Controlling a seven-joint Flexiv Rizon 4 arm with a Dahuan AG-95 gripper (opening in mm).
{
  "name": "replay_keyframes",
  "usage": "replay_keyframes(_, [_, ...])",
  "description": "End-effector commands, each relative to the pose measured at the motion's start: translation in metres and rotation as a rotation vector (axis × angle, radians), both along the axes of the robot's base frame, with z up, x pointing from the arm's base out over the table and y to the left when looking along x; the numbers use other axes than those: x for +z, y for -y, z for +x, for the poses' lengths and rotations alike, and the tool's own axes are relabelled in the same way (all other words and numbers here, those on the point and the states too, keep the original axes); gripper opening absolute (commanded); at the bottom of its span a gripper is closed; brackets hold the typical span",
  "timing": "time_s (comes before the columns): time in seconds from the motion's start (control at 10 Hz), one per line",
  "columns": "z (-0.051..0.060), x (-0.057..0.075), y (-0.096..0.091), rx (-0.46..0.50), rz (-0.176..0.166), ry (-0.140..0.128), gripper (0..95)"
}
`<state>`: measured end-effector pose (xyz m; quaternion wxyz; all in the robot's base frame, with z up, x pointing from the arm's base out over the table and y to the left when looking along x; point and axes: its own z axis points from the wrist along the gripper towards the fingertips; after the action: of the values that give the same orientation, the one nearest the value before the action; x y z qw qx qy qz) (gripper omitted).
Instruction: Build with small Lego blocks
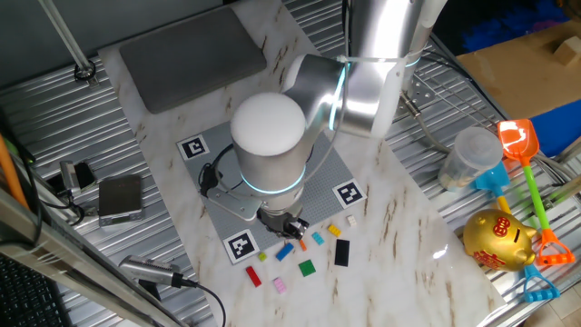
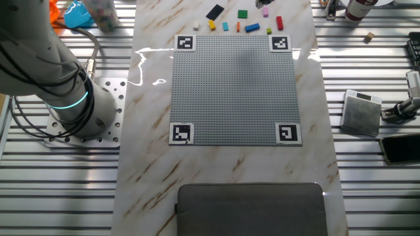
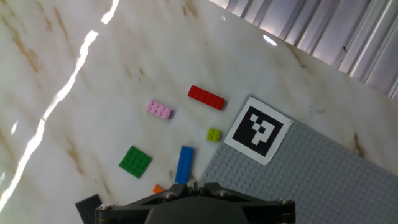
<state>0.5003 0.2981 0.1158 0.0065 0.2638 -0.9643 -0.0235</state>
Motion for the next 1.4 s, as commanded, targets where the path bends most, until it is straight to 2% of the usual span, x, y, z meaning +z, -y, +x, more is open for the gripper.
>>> replay_keyframes(0.1, [-0.004,-0.008,-0.005,-0.042,0.003,0.007,0.0])
replay_keyframes(0.4, [-0.007,-0.02,-0.007,-0.059,0.026,0.02,0.0])
replay_keyframes(1.2, [-0.009,-0.052,-0.014,-0.036,0.02,0.036,0.0])
replay_keyframes(1.4, [-0.009,-0.056,-0.015,-0.036,0.016,0.036,0.0])
